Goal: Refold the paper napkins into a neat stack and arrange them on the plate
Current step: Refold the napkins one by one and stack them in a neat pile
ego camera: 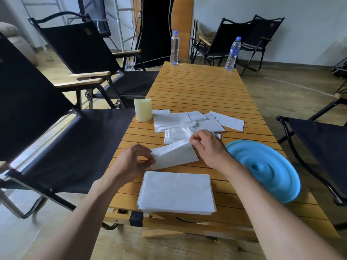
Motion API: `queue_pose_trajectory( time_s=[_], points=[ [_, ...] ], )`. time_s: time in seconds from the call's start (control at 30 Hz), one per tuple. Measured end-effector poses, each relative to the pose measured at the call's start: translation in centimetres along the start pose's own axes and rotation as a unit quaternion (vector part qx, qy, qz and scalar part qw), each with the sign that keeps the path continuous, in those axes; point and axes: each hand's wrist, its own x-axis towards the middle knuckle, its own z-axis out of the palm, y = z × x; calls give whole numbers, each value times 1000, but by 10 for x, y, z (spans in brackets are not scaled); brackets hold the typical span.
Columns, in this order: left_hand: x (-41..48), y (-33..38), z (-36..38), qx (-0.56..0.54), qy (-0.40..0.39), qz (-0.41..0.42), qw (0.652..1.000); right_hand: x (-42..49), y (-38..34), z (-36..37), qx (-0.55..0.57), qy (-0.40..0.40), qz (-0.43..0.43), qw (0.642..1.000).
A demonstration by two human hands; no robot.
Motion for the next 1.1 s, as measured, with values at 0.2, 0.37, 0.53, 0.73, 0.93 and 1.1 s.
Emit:
queue_pose_trajectory(
  time_s=[0.2, 0.37, 0.53, 0.73, 0.93, 1.1],
  points=[
    [2, 12, -28, -280, 70, -51, 956, 0, -11, -11, 142, 11, 60, 988],
    [4, 29, -40, -437, 36, -158, 884, -5, -27, -21, 371, -34, 155, 915],
    [1, 46, -54, -476, 2, -188, 859, -15, -34, -36, 394, -51, 183, 899],
    [-15, 39, -84, -419, -128, -230, 869, -37, -35, -71, 374, -173, 211, 887],
    [-29, 33, -72, -256, -260, -266, 892, -55, -37, -63, 192, -306, 255, 897],
    [-25, 32, -63, -200, -252, -276, 906, -53, -36, -56, 143, -292, 269, 907]
  ],
)
